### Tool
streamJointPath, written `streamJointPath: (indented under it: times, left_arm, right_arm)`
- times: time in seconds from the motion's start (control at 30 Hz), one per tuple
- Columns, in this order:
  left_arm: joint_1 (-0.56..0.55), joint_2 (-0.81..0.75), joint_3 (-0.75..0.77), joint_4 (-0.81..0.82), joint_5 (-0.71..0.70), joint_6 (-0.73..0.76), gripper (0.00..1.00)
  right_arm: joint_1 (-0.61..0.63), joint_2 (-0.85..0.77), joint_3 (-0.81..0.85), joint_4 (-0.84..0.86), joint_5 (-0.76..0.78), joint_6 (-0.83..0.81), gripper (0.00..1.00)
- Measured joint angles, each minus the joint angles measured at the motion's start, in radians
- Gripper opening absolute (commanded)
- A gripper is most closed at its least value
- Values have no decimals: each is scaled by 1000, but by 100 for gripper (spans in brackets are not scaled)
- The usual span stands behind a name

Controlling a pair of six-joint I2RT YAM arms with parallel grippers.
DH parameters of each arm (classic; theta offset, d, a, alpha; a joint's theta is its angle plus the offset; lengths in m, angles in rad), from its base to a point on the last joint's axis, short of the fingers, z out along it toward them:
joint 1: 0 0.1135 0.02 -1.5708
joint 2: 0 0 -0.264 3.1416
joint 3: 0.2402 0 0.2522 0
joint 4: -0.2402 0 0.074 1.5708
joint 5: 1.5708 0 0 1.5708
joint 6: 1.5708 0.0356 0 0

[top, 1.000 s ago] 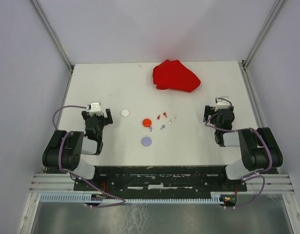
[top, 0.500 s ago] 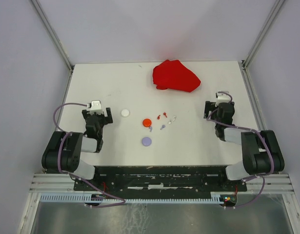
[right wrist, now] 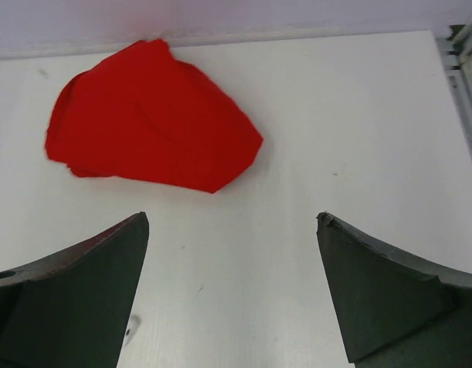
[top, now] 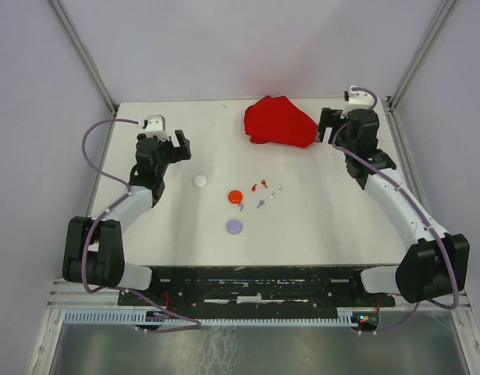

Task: Insert the wireless bluetooth earbuds into the charging case
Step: Pick up the charging case at the center of the board.

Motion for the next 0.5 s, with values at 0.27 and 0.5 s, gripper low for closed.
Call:
streamJointPath:
  times: [0.27, 0.5]
  left_arm:
    - [-62, -16, 18, -77, 123, -159, 99]
    - [-62, -58, 12, -55, 197, -304, 99]
  right_arm:
    - [153, 9, 69, -145, -64, -24, 99]
    - [247, 148, 157, -220, -134, -4, 99]
